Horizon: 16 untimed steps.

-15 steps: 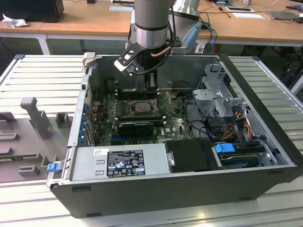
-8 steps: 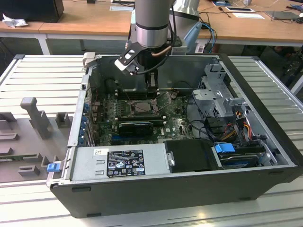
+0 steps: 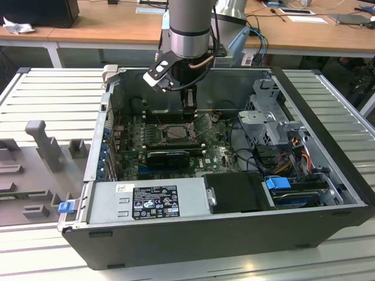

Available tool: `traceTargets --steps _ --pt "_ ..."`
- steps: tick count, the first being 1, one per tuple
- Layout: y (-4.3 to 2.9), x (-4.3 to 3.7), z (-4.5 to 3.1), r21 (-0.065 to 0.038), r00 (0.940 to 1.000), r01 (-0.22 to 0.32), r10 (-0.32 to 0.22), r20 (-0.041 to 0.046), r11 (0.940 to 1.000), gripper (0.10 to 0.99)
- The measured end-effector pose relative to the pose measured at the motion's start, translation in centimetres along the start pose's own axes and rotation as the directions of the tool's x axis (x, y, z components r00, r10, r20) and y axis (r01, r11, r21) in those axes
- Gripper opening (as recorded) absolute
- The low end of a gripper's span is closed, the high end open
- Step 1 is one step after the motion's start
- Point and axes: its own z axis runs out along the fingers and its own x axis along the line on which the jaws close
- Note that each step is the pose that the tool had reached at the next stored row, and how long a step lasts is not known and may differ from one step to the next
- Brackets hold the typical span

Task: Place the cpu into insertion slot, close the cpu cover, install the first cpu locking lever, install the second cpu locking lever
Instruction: 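Close the cpu cover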

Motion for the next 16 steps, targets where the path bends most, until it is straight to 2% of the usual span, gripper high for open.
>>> traceTargets --steps 9,16 --pt "0.99 0.02 -0.14 0.011 1.0000 0.000 0.000 0.0001 0.9999 0.106" --pt "2.19 0.05 -0.08 0.024 1.0000 0.000 0.000 0.0005 0.9997 0.106"
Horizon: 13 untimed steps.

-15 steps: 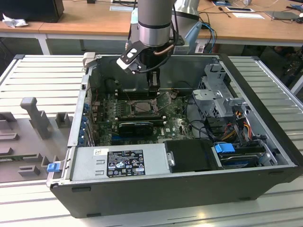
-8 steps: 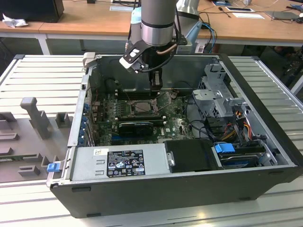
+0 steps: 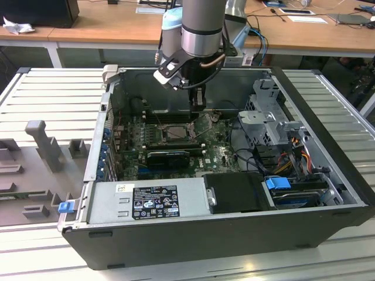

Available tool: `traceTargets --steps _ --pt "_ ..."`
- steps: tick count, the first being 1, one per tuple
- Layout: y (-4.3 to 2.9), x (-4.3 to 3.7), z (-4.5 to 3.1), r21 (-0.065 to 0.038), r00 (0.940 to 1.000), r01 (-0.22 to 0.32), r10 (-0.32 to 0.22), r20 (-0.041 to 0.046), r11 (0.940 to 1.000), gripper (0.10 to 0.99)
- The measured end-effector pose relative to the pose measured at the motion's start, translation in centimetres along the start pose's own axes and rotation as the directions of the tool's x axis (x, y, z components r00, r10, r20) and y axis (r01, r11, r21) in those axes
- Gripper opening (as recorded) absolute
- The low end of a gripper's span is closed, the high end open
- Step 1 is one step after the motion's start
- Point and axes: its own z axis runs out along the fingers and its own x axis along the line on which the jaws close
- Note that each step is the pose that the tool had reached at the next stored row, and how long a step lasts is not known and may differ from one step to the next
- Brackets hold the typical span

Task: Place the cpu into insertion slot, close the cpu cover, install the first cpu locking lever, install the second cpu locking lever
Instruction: 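Close the cpu cover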

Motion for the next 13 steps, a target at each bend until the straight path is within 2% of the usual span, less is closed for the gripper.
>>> traceTargets --steps 7,13 --pt "0.75 0.01 0.08 0.000 1.0000 0.000 0.000 0.0001 1.0000 0.106" --pt "2.81 0.08 0.16 0.000 1.0000 0.000 0.000 -0.0001 1.0000 0.106"
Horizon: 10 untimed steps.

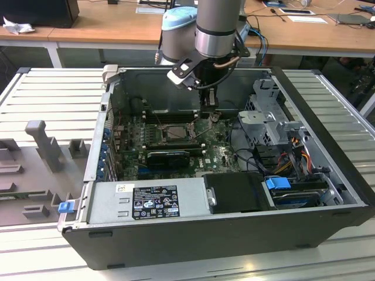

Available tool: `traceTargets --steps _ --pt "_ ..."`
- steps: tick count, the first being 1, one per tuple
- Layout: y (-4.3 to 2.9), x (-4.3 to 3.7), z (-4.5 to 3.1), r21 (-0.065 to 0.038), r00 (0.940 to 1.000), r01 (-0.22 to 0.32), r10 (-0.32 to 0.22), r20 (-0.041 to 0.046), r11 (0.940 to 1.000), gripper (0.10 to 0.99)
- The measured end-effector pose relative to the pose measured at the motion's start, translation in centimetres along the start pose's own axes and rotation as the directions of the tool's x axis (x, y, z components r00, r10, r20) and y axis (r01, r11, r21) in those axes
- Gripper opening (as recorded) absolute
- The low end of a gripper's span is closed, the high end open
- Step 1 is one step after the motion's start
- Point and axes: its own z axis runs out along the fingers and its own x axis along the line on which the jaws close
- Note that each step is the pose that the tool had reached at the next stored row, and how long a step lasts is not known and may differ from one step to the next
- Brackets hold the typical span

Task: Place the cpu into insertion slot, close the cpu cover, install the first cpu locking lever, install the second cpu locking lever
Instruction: 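Close the cpu cover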

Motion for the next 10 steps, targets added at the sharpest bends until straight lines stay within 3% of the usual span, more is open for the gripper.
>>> traceTargets --steps 3,6,10 --pt "0.71 0.06 0.03 0.000 1.0000 0.000 0.000 0.0000 1.0000 0.106" --pt "1.89 0.15 0.13 0.000 1.0000 0.003 -0.003 0.0001 1.0000 0.106" --pt "2.49 0.19 0.27 0.000 1.0000 0.006 -0.006 0.0006 1.0000 0.106"
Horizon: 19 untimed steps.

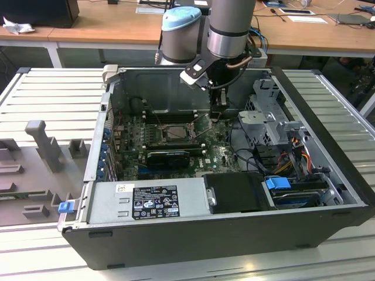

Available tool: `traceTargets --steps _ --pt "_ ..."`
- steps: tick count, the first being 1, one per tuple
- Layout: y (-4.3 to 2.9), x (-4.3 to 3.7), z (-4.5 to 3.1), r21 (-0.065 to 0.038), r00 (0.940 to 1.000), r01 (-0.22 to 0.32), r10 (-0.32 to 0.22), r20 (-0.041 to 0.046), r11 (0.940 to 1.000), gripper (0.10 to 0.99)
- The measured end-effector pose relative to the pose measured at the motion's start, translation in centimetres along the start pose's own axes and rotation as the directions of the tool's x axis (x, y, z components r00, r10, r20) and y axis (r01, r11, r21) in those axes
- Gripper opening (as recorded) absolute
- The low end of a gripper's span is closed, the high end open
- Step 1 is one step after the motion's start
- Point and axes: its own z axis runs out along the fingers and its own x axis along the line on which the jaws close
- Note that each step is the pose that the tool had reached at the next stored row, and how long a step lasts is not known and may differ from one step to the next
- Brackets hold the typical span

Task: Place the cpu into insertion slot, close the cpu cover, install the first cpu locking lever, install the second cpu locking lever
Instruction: 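Close the cpu cover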

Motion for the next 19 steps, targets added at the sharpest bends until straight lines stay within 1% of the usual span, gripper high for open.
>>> traceTargets --steps 2,6,8,12,14,15,18,19 --pt "0.50 0.02 0.10 0.000 1.0000 0.006 -0.006 -0.0002 1.0000 0.106" --pt "0.85 0.02 0.36 0.000 1.0000 0.008 -0.008 0.0000 1.0000 0.106" --pt "0.95 0.02 0.55 0.000 1.0000 0.008 -0.008 -0.0002 1.0000 0.106" --pt "1.00 0.01 1.25 0.000 1.0000 0.009 -0.009 0.0006 1.0000 0.106" --pt "0.99 0.00 1.44 0.000 1.0000 0.009 -0.009 0.0007 1.0000 0.106" --pt "0.89 0.00 1.46 0.000 1.0000 0.009 -0.009 -0.0006 1.0000 0.106" --pt "0.27 -0.01 1.44 0.000 1.0000 0.009 -0.009 -0.0023 1.0000 0.106" --pt "-0.09 -0.01 1.43 0.000 1.0000 0.009 -0.009 -0.0026 1.0000 0.106"
